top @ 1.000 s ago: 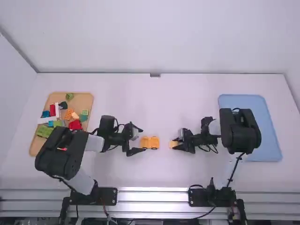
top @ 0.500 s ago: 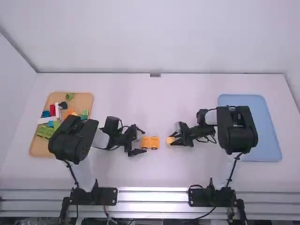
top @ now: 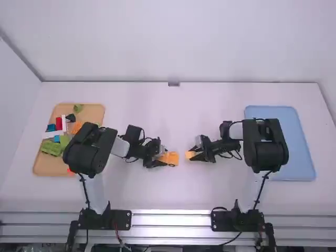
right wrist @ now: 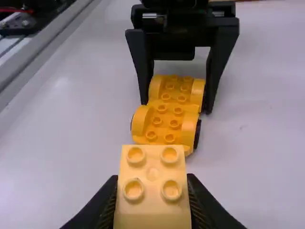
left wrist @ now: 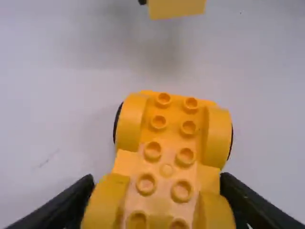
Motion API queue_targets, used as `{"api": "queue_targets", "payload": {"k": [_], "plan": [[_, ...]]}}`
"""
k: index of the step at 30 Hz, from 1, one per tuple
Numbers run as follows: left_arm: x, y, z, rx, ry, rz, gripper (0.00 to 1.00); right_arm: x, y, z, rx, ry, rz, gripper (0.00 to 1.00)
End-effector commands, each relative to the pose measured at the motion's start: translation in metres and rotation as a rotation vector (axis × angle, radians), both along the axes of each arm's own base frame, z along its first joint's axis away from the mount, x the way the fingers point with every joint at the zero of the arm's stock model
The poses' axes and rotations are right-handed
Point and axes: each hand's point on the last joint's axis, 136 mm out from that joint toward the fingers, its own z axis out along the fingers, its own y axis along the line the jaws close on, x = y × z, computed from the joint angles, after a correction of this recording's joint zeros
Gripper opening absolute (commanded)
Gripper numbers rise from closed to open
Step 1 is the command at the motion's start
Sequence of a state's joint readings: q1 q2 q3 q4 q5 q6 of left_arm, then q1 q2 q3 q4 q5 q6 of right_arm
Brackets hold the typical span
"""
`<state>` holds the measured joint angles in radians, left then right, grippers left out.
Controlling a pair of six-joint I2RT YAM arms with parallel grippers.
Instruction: Assemble lego blocks to make yellow taxi
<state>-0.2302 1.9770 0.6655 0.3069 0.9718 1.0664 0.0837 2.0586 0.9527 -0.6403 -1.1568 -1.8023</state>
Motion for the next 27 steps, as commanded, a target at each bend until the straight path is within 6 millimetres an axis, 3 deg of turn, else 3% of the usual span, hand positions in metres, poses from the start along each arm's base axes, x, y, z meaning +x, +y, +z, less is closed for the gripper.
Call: {"api": "queue_targets", "payload": {"k": [1,2,4,13,20,27], "plan": [[-0.007,0.004,-0.014,0.039,-0.003,-0.001,0.57,0.011,0.009,0.013,0.017,-0.027,-0.002,0.25],[-0.005,0.004,-0.014,0.04,-0.018,0.002,0.44,0.015,0.012,0.012,0.003,-0.015,-0.009,0.25],[0.002,0.003,-0.011,0.032,-0.02,0.034,0.32,0.024,0.02,0.008,-0.043,0.014,-0.025,0.25],[0.026,-0.002,-0.004,0.016,-0.043,0.06,0.33,0.046,0.046,0.005,-0.07,-0.034,-0.049,0.24],[0.05,-0.007,-0.021,0.041,0.037,0.074,0.33,0.056,0.049,0.008,-0.055,-0.042,-0.078,0.24],[0.055,-0.008,-0.025,0.05,0.095,0.087,0.36,0.063,0.057,0.0,-0.116,-0.044,-0.109,0.22]]}}
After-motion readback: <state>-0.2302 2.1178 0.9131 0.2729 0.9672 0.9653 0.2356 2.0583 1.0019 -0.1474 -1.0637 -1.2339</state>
